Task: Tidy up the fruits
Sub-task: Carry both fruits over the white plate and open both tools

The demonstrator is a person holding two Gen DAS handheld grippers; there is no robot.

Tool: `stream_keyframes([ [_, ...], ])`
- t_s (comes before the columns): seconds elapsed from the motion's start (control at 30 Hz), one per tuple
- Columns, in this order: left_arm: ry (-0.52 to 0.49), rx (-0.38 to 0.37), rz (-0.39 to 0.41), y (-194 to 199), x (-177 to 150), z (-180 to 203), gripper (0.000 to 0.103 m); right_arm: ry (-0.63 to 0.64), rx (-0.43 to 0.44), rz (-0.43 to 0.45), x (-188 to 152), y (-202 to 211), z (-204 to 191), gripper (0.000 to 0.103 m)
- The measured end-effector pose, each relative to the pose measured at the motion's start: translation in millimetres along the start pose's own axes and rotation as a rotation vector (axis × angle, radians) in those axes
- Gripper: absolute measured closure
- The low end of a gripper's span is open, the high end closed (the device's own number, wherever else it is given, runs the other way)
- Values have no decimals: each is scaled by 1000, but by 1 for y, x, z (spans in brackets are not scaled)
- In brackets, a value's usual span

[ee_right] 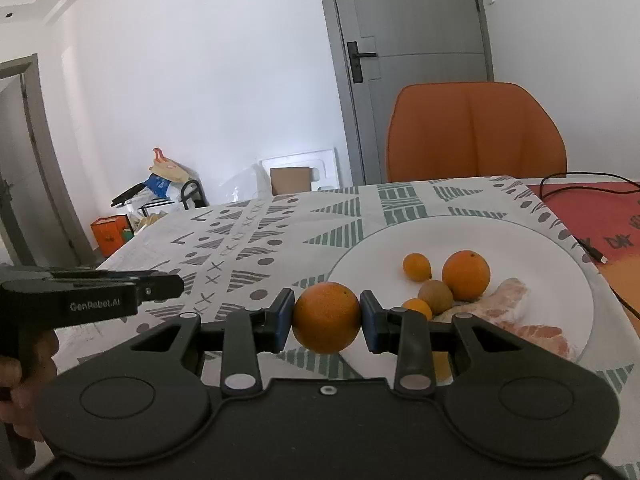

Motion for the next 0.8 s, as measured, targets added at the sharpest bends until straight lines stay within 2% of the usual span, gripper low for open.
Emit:
stream_keyframes([
  [0.33, 1, -6, -5, -10, 2, 3, 81, 6, -15, 25, 8, -10, 6, 68],
  [0.47, -3, -15, -11, -12, 0, 8, 81, 11, -45, 46, 10, -6, 11, 45],
  [0.63, -14, -41, -5, -13, 4, 19, 81, 4, -69, 54, 10, 5, 21, 35],
  [0.8, -37, -84, 5, -12, 7, 40, 81, -21, -100, 44, 3, 17, 36, 32],
])
Point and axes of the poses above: each gripper's, at about its wrist camera, not at the fingertips, and y roughly against the way its jaws point, z to its right, x to its top, the point moved 10 cm from there along -y, roughly the way its jaws point, and after that the axes turned 6 degrees about z, right-handed, at the moved point
